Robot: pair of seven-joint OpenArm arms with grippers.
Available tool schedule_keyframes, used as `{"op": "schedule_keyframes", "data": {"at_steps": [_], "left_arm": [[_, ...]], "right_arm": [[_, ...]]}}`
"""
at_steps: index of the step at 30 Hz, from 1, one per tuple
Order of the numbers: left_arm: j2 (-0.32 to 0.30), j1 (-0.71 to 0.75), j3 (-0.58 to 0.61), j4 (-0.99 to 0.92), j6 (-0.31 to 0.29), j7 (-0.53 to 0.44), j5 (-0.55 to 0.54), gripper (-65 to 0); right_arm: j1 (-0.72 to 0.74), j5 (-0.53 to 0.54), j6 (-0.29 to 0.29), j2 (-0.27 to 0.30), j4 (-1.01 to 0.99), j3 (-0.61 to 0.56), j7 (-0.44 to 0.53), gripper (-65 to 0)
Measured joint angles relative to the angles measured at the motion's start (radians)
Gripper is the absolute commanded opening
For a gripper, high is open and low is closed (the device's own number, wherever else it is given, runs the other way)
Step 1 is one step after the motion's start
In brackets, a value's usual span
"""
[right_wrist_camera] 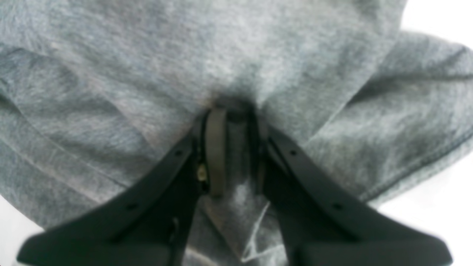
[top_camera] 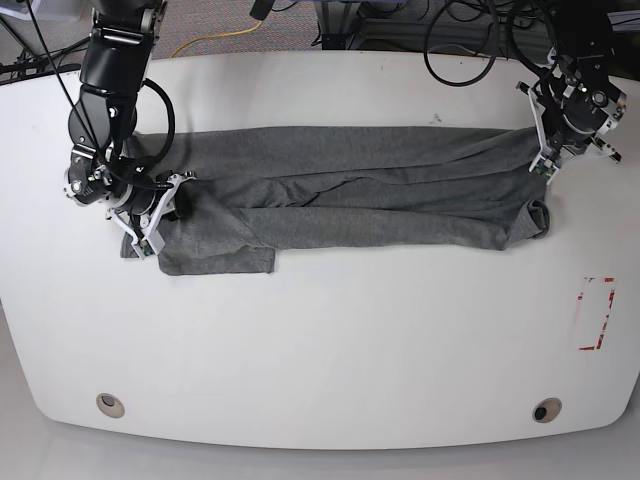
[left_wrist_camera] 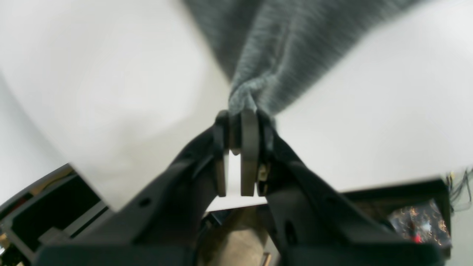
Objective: Fold the T-shirt properly
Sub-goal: 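Regrasp the shirt end with the left gripper and pull it outward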
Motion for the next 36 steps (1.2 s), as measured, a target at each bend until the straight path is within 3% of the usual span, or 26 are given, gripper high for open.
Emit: {"op": "schedule_keyframes", "data": {"at_steps": [10,24,27,33,36], "left_arm": [[-0.001,-0.171,-0.019,-0.014,0.0,-0.001,0.004,-63.3],[-0.059,-0.336,0.054,-0.251,0.0,-0.007,0.06,-62.5],[-0.059,-0.367,0.057,-0.293,0.0,-0.008,0.058,-56.9],[-0.056,-0.415,0.057,-0.344,0.0,-0.004,0.068,-39.9],[-0.056,-0.431,0.056,-0.349,0.0,-0.005,0.067,-36.1]], "right_arm": [[0.0,0.0,0.0,0.0,0.0,0.0,0.0,-54.9],[0.0,0.0,0.0,-0.003,0.0,0.0,0.002,-54.9],[0.0,-0.001,0.0,-0.003,0.0,0.0,0.001,-54.9],[0.0,0.0,0.0,-0.003,0.0,0.0,0.002,-54.9],[0.0,0.0,0.0,-0.003,0.0,0.0,0.002,-54.9]]}}
